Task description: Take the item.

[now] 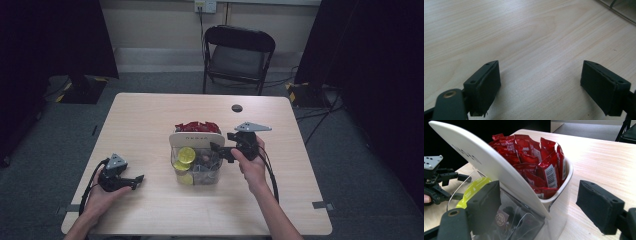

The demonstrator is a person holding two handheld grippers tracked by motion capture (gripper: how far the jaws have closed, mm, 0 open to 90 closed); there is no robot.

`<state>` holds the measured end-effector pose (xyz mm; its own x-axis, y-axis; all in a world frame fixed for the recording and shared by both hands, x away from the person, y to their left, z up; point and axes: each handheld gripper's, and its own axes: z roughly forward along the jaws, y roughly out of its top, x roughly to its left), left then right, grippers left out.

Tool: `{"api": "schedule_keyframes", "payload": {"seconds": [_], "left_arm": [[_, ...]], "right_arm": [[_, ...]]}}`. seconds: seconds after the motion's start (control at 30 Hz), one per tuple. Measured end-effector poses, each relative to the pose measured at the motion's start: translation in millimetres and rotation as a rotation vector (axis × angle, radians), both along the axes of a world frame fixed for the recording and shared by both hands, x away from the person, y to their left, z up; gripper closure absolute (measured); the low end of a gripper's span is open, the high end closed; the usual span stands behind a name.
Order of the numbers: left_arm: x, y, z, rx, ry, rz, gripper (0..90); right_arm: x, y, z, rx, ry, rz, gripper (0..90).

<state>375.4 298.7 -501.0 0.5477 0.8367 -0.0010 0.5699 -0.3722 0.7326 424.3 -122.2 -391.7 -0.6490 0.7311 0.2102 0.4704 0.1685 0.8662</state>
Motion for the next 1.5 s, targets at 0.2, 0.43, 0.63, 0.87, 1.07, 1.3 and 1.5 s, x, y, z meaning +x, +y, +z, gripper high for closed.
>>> {"api": "schedule_keyframes", "payload": {"seconds": [0.2,0.43,0.63,0.87,1.07,1.3,1.5], "left_arm": [[-3.0,-2.9,7.2,-0.034,0.002,-0.011,19.6],[-6.9,-9.8,23.0,-0.095,-0.013,-0.044,21.6],[-9.6,-16.9,36.6,-0.137,-0.04,-0.074,23.0],[-13.8,-25.7,49.6,-0.182,-0.053,-0.107,23.2],[-16.7,-28.7,65.3,-0.189,-0.067,-0.128,25.0],[-15.0,-34.8,79.0,-0.207,-0.088,-0.148,25.1],[-12.1,-49.1,91.3,-0.206,-0.116,-0.196,27.9]], "right_arm": [[5.5,2.2,2.1,0.007,-0.004,-0.003,18.7],[7.5,2.6,3.5,0.015,-0.01,-0.01,18.9],[9.3,2.2,4.4,0.009,-0.007,-0.014,19.2],[12.3,2.0,2.9,0.012,0.0,-0.015,18.9],[12.0,2.0,3.4,0.006,0.001,-0.016,18.9],[12.5,0.8,4.0,0.0,0.002,-0.014,18.6],[13.1,0.7,4.3,0.006,0.0,-0.012,18.4]]}}
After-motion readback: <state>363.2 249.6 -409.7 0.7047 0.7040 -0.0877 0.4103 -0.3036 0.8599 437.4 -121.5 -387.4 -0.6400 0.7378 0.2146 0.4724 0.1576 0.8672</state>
